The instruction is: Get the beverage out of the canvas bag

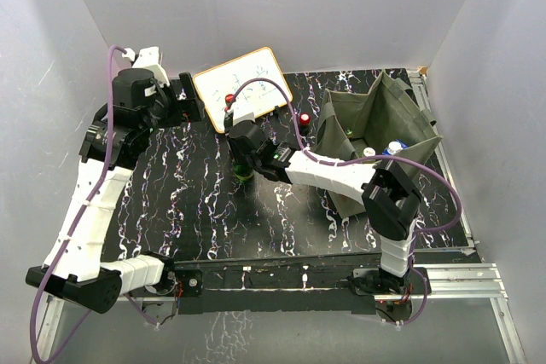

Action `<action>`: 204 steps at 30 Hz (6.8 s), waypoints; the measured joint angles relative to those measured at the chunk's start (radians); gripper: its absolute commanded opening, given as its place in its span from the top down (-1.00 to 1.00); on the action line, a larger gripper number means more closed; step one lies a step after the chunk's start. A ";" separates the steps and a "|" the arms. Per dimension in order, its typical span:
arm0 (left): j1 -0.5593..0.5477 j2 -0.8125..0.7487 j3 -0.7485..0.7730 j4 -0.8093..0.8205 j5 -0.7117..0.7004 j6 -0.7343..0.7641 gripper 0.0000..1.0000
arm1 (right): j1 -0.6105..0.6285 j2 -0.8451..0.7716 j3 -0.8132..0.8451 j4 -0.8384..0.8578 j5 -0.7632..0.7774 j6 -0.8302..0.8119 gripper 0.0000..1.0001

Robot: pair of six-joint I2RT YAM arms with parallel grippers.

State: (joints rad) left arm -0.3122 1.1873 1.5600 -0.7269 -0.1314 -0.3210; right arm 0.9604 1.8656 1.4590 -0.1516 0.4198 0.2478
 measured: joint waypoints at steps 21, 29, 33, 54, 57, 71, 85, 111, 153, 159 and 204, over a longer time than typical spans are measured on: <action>-0.018 0.009 -0.007 0.000 -0.044 0.007 -0.94 | 0.002 -0.059 0.149 -0.109 -0.039 -0.036 -0.67; -0.017 0.044 0.018 -0.015 -0.063 -0.039 -0.94 | 0.003 -0.432 0.068 -0.289 -0.018 -0.049 -0.75; -0.018 0.060 0.019 -0.029 -0.064 -0.080 -0.94 | 0.001 -0.579 0.070 -0.396 0.082 -0.073 -0.75; -0.017 0.035 -0.166 0.014 -0.180 -0.348 -0.94 | -0.748 -0.608 0.174 -0.766 -0.160 -0.126 -0.74; -0.009 0.068 -0.165 0.006 -0.218 -0.378 -0.94 | -0.801 -0.612 0.154 -0.795 -0.220 -0.120 -0.75; 0.074 0.217 -0.156 -0.121 -0.272 -0.397 -0.94 | -0.819 -0.591 -0.021 -0.833 -0.439 -0.203 -0.72; 0.113 0.243 -0.179 -0.109 -0.274 -0.424 -0.94 | -0.801 -0.471 -0.234 -0.528 -0.607 -0.346 -0.69; 0.135 0.264 -0.185 -0.027 -0.261 -0.370 -0.94 | -0.781 -0.489 -0.491 -0.067 -0.614 -0.497 -0.44; 0.140 -0.207 -0.431 0.140 0.039 -0.425 -0.81 | -0.799 -0.539 -0.175 -0.411 -0.344 0.187 0.85; 0.140 -0.203 -0.431 0.148 0.040 -0.430 -0.81 | -0.883 -0.537 -0.039 -0.526 -0.387 0.335 0.85; 0.140 -0.198 -0.422 0.185 0.070 -0.370 -0.82 | -1.161 -0.366 0.468 -0.616 -1.004 0.753 0.84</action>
State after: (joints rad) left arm -0.1722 0.9897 1.1381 -0.5423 -0.0616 -0.6914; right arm -0.2005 1.4994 1.9274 -0.7677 -0.5842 1.0012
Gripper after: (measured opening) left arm 0.909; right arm 0.343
